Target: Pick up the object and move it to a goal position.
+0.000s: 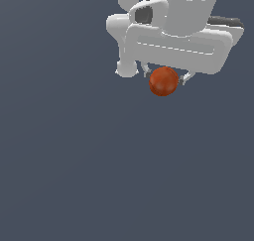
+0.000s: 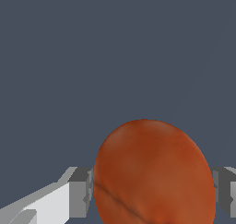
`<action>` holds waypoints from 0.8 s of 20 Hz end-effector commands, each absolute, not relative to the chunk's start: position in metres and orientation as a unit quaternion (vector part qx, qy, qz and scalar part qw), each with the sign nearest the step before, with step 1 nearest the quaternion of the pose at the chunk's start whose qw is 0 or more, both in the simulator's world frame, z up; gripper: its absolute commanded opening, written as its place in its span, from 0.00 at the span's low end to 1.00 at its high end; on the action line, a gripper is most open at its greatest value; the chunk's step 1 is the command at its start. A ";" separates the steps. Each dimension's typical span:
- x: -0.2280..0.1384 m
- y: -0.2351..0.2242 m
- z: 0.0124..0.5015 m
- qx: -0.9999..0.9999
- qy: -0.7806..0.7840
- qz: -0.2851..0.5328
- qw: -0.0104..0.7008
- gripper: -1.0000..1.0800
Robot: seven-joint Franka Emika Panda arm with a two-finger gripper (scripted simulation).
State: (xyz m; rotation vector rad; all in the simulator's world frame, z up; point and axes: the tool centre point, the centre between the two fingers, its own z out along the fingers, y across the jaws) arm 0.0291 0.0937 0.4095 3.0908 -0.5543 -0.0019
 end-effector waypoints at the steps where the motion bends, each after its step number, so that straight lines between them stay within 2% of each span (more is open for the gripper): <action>1: 0.034 0.098 0.424 0.984 -0.177 0.000 0.000 0.00; 16: 0.055 0.118 0.481 0.984 -0.176 0.000 0.000 0.00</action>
